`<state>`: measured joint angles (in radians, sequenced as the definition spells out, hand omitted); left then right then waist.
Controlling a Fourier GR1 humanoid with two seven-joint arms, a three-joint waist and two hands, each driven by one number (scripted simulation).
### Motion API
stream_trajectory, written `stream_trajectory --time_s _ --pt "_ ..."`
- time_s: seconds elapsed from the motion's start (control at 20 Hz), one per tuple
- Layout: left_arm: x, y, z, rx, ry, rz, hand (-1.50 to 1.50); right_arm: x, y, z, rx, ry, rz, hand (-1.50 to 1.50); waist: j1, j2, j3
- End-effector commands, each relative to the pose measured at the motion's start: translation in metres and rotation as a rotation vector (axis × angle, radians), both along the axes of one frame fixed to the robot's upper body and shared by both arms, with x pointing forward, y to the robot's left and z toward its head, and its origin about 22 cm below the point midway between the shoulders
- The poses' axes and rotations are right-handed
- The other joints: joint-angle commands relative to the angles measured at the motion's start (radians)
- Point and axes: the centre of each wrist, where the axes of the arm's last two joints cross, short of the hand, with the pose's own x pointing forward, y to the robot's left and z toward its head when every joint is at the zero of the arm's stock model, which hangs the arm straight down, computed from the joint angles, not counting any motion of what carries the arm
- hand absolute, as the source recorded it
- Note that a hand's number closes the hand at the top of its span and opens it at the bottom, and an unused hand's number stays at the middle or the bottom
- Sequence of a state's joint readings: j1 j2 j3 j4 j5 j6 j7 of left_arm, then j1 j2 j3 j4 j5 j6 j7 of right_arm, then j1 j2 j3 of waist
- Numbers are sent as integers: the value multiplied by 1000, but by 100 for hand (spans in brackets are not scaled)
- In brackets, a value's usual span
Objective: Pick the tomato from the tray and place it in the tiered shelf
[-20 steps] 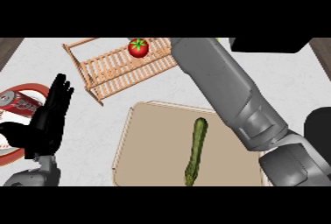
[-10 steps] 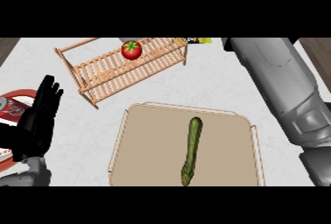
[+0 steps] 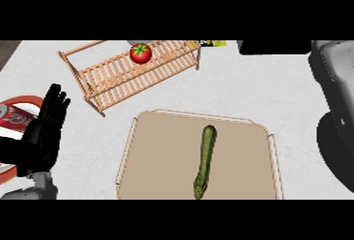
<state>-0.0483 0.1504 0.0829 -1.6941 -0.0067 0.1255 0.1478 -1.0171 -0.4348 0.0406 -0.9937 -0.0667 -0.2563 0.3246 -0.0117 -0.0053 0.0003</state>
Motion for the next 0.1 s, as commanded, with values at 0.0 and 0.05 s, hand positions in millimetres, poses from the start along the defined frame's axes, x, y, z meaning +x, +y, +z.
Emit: stream_trajectory --time_s 0.0,0.05 --pt "10 -21 -3 -8 -7 3 0 -22 -35 1 -1 -5 21 -150 -1 2 0" --pt "4 0 0 -5 -7 -6 0 -21 -58 9 17 -38 18 -150 7 3 0"
